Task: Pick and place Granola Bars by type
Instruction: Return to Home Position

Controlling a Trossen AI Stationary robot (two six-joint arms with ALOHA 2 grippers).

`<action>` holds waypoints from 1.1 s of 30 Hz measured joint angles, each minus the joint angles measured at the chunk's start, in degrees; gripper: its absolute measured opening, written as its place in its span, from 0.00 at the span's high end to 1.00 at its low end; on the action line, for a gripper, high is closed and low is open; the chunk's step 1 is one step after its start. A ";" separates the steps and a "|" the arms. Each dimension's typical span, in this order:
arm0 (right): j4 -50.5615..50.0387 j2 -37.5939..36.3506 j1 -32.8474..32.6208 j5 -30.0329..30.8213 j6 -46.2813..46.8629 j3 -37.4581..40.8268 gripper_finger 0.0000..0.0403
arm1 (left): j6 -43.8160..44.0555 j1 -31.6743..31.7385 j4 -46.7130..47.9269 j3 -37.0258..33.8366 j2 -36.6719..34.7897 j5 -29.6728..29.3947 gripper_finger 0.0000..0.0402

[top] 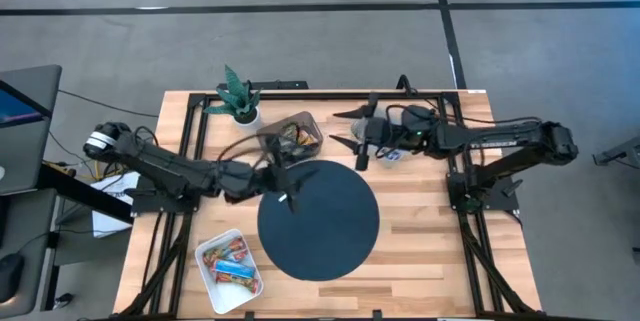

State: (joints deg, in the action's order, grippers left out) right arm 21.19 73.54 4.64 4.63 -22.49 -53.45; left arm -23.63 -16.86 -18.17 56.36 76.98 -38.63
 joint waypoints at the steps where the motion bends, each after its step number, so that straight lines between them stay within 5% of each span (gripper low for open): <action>1: -0.15 -0.72 0.00 0.02 -0.07 0.00 0.42 | -2.09 0.84 -1.25 0.00 -0.20 -0.15 0.64; 7: -6.78 -8.79 0.37 -0.10 -1.68 0.00 0.42 | -5.30 6.54 -0.48 0.00 -5.37 -0.99 0.64; 16: -19.42 -21.13 4.78 -1.20 1.04 0.14 0.42 | 2.36 15.59 15.76 0.00 -19.94 17.96 0.64; 22: -27.25 -24.96 10.40 -13.50 1.48 2.93 0.42 | 6.17 19.14 25.49 -1.82 -27.03 24.92 0.64; 33: -26.60 -28.25 18.13 -18.30 3.51 10.07 0.42 | 7.90 19.30 23.61 -14.14 -38.60 24.24 0.64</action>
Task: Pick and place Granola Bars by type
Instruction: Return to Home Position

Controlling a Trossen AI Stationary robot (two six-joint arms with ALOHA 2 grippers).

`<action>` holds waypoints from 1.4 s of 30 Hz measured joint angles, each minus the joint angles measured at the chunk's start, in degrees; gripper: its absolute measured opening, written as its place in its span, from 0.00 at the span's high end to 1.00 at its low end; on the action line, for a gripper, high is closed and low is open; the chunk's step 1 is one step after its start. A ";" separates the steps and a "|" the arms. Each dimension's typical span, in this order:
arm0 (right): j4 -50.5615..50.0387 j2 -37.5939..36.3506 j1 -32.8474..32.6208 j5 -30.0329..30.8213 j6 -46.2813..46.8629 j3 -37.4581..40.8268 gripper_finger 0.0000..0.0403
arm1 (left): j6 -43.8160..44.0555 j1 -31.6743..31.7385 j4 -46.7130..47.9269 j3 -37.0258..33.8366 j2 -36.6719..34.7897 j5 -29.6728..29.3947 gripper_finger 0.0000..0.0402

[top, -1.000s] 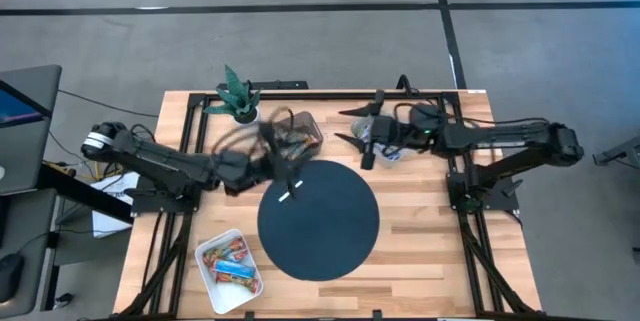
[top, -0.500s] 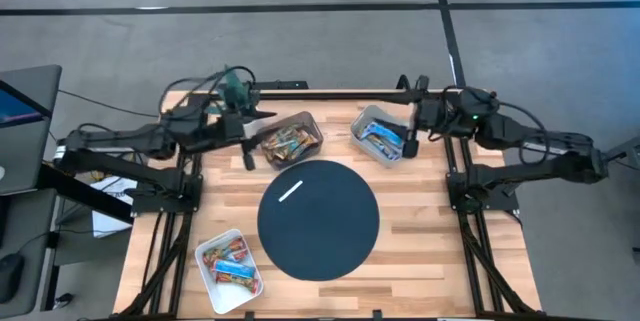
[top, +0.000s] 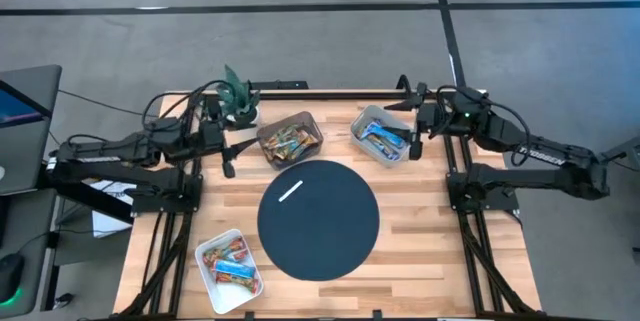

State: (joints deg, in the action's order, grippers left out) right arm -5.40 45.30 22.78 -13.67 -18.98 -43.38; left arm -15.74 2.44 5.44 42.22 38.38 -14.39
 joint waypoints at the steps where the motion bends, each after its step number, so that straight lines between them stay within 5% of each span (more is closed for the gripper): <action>1: 0.09 -0.34 0.53 -0.20 0.14 0.34 0.42 | 0.18 0.00 -0.07 -1.13 -1.39 0.00 0.64; 9: 9.70 -5.08 4.70 -10.51 4.56 8.90 0.42 | 3.00 -0.02 -3.90 -12.81 -15.12 -0.07 0.64; 20: 32.19 -8.84 -7.35 -4.98 7.39 25.34 0.42 | 9.03 -0.28 -6.10 -22.77 -25.43 1.13 0.64; 26: 31.07 -14.84 -9.32 4.88 6.44 29.85 0.42 | 9.76 -1.92 -4.83 -23.85 -25.45 3.41 0.64; 42: 6.20 -41.95 -5.70 1.60 6.97 33.63 0.42 | 9.91 -3.21 8.23 -23.99 -38.31 2.79 0.64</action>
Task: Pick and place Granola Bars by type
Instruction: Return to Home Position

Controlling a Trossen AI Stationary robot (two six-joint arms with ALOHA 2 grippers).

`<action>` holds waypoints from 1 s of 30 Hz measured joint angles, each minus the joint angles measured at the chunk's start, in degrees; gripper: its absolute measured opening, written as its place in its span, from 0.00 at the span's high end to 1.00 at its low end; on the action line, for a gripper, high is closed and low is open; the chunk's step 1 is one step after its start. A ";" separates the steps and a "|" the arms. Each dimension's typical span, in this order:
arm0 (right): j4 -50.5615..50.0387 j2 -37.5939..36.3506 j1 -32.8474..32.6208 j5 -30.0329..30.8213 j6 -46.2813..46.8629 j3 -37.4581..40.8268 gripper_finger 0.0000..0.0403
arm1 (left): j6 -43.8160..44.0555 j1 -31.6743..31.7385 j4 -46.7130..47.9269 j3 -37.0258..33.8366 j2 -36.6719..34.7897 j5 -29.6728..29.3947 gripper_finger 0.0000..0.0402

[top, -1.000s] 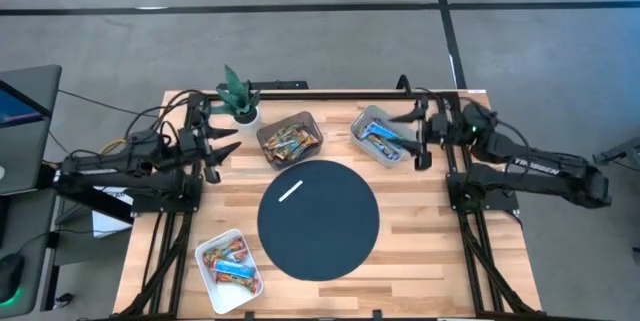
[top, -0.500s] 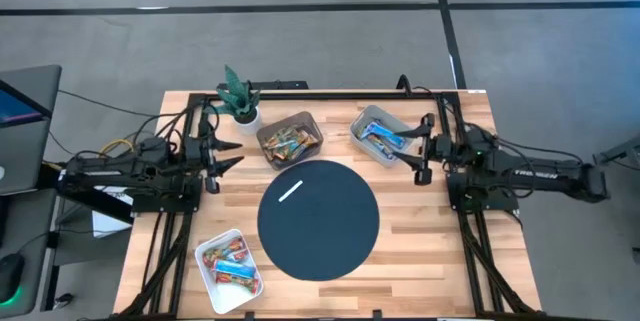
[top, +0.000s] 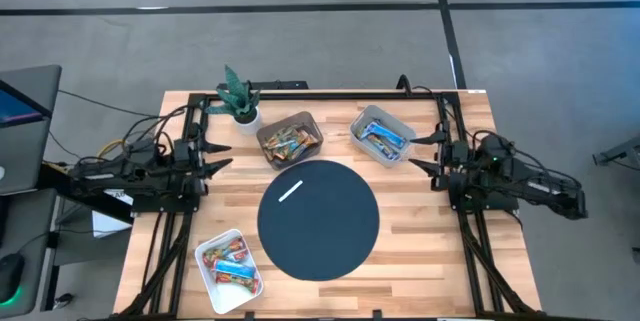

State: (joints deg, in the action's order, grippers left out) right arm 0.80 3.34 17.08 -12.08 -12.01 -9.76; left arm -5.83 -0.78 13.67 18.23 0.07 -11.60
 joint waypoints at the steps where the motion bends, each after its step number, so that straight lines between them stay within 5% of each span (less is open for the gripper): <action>1: -1.10 -1.11 -0.17 0.00 0.06 0.00 0.42 | -0.42 -0.03 -0.06 -0.09 0.05 0.39 0.64; 7: -3.89 -3.08 -0.22 -0.13 1.50 0.09 0.42 | 0.50 -0.02 -5.83 -4.71 0.01 -6.58 0.64; 17: -1.17 -3.18 -0.22 -3.68 2.10 1.88 0.42 | -5.24 0.00 -25.92 -17.50 0.04 -5.84 0.64; 22: 0.84 -3.20 -0.22 -4.76 2.73 3.63 0.42 | -6.49 0.00 -26.35 -17.60 0.14 -1.79 0.64; 30: 5.15 -3.22 -0.07 -10.22 4.51 6.10 0.42 | -6.53 0.02 -24.65 -17.65 0.16 -3.37 0.64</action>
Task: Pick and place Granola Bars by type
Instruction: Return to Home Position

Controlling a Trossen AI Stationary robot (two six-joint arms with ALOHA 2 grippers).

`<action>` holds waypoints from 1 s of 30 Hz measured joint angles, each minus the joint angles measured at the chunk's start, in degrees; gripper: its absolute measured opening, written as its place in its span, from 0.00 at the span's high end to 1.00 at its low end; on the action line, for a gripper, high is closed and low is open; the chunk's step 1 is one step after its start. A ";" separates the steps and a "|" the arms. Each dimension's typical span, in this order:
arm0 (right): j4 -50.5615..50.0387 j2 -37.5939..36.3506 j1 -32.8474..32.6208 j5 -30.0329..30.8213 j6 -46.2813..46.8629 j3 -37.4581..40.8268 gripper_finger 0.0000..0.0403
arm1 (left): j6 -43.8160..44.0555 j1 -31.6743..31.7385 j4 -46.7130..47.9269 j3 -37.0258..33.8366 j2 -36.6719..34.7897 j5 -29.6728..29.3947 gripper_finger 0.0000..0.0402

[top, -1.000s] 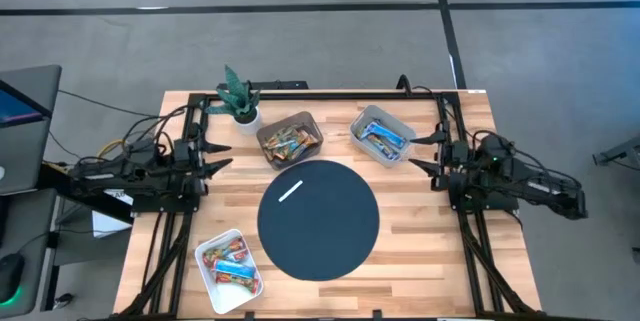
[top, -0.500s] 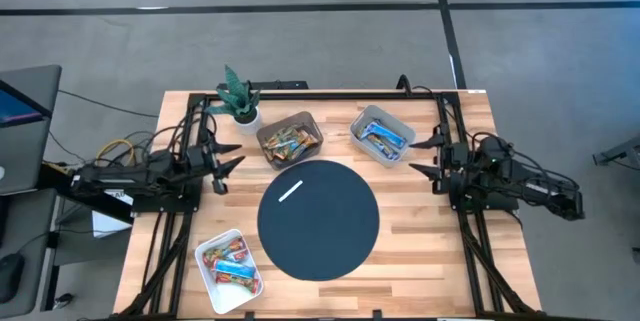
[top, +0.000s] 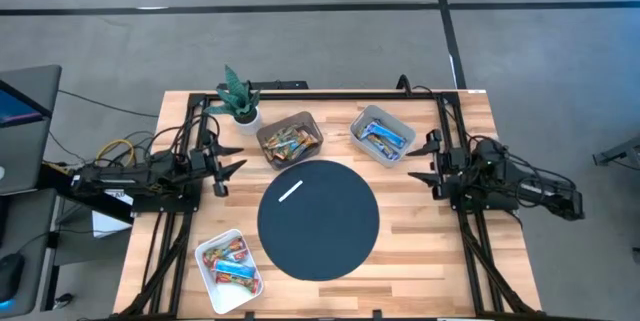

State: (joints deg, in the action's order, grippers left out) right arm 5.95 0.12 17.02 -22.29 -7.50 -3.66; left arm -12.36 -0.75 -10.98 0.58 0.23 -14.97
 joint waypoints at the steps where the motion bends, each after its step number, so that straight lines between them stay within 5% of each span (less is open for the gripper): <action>1: -0.27 0.02 0.05 0.16 0.00 0.25 0.42 | 0.00 0.03 0.07 -0.01 -0.01 -0.59 0.64; 11: 4.58 0.02 5.36 1.17 10.22 3.21 0.42 | 0.12 0.09 0.60 -0.07 -0.02 -5.03 0.64; 17: 2.28 0.02 1.63 1.64 12.32 3.24 0.42 | 0.68 0.09 0.90 -0.11 -0.01 -4.95 0.64; 24: -0.48 0.02 -9.96 18.45 10.20 3.27 0.42 | 0.70 0.09 1.01 -0.13 -0.02 -4.34 0.64; 30: -2.91 0.02 -15.60 25.96 6.20 3.30 0.42 | 0.18 0.09 2.06 -0.15 0.00 -4.32 0.64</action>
State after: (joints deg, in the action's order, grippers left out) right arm 3.04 0.14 1.42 3.66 -1.29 -0.36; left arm -12.18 -0.67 -8.91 0.43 0.23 -19.29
